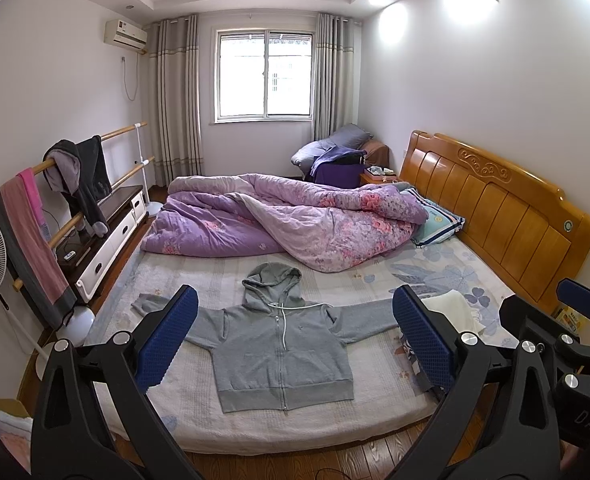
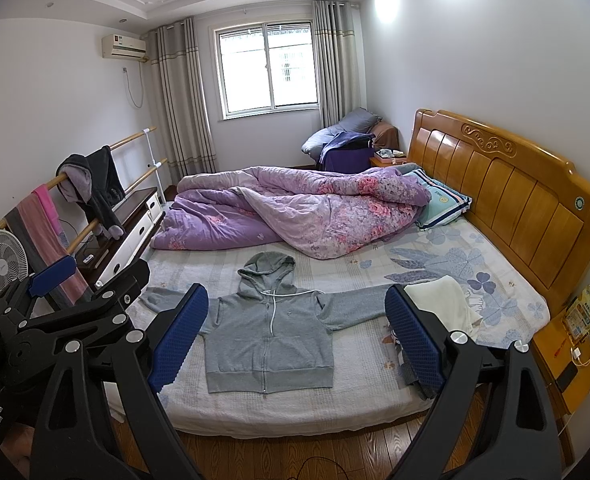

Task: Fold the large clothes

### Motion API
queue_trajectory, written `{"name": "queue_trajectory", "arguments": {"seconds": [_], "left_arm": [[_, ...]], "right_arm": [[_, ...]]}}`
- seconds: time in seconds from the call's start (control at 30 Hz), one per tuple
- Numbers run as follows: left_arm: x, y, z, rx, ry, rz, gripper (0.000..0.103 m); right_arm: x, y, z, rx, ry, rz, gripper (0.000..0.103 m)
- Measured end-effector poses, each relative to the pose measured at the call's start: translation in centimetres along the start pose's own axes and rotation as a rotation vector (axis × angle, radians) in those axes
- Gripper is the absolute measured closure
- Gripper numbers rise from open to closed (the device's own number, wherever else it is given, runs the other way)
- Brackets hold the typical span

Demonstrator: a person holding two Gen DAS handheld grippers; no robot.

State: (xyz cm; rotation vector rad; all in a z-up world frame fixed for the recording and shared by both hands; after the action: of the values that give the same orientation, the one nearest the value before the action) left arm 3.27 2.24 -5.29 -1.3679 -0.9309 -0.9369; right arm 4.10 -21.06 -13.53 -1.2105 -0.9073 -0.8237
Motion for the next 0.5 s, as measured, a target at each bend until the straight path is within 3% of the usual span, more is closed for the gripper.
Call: {"name": "queue_trajectory", "arguments": {"seconds": [0.5], "left_arm": [[-0.8, -0.2, -0.9, -0.005, 0.011, -0.027, 0.005]], "right_arm": [[-0.1, 0.2, -0.5, 0.001, 0.007, -0.002, 0.016]]}}
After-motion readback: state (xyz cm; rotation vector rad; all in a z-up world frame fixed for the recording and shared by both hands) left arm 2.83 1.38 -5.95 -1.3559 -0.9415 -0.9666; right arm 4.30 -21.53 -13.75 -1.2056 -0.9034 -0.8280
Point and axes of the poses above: each gripper's, at about its wrist camera, not at the fingertips, and y roughly the way its jaws point, z to its left, x to its top, the point moved 8 cm from there along y, roughly the way its jaws point, and after that the axes turned 6 degrees about -z, right-handed, at the moved point
